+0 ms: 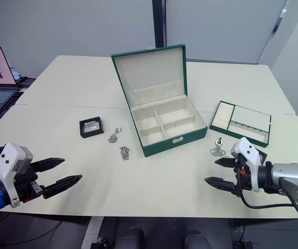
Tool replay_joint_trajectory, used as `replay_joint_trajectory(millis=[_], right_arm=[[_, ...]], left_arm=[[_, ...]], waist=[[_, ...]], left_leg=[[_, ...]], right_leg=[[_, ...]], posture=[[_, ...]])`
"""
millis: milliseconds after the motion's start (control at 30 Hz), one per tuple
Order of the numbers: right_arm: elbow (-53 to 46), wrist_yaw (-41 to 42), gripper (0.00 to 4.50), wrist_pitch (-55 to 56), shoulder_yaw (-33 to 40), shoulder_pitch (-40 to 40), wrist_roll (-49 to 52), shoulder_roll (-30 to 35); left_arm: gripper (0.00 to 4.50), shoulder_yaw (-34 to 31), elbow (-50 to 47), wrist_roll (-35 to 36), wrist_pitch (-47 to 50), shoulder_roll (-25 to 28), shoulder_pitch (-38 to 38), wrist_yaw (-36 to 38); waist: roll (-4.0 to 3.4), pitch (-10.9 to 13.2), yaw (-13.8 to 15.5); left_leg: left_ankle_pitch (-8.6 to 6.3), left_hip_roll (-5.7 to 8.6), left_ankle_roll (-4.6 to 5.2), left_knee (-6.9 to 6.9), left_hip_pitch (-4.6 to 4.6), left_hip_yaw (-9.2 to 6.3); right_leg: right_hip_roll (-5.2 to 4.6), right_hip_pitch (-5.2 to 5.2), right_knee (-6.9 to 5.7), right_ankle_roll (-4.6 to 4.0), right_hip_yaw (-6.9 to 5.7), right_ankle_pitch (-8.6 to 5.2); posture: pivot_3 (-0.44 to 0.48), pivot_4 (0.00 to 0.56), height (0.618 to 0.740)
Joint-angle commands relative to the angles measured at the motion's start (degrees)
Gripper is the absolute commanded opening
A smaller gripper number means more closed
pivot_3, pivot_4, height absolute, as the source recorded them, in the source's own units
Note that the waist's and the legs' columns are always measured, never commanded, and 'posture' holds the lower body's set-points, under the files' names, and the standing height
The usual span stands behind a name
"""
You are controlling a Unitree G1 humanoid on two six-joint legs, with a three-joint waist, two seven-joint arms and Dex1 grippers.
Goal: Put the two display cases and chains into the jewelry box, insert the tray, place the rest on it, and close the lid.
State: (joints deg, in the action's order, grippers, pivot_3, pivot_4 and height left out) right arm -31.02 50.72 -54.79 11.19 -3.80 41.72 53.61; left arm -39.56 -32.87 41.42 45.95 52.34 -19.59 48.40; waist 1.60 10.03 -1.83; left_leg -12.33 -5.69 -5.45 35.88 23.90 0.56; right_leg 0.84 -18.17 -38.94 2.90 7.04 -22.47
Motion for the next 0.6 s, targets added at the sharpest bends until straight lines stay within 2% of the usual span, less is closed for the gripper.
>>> replay_joint_trajectory(millis=[33, 133, 600], right_arm=[[-1.14, 0.03, 4.46, 0.11, 1.0, -0.88, 0.99, 0.91], [-1.02, 0.24, 4.46, 0.15, 0.88, -1.25, 1.05, 1.01], [-0.94, -0.09, 4.46, -0.17, 0.22, -2.34, 1.18, 0.65]], left_arm=[[4.5, -1.36, -1.25, 0.31, -0.68, 0.16, 0.31, 0.35], [4.5, -2.33, -1.33, 2.41, 1.03, -0.11, 0.29, 0.29], [4.5, -2.52, -1.33, 3.36, 1.36, 0.37, 0.36, -0.04]], waist=[[0.0, 0.0, 0.0], [0.0, 0.0, 0.0], [0.0, 0.0, 0.0]], left_leg=[[0.0, 0.0, 0.0, 0.0, 0.0, 0.0], [0.0, 0.0, 0.0, 0.0, 0.0, 0.01], [0.0, 0.0, 0.0, 0.0, 0.0, 0.0]], right_leg=[[0.0, 0.0, 0.0, 0.0, 0.0, 0.0], [0.0, 0.0, 0.0, 0.0, 0.0, 0.0], [0.0, 0.0, 0.0, 0.0, 0.0, 0.0]], posture=[[0.0, 0.15, 0.74], [0.0, 0.15, 0.74], [0.0, 0.15, 0.74]])
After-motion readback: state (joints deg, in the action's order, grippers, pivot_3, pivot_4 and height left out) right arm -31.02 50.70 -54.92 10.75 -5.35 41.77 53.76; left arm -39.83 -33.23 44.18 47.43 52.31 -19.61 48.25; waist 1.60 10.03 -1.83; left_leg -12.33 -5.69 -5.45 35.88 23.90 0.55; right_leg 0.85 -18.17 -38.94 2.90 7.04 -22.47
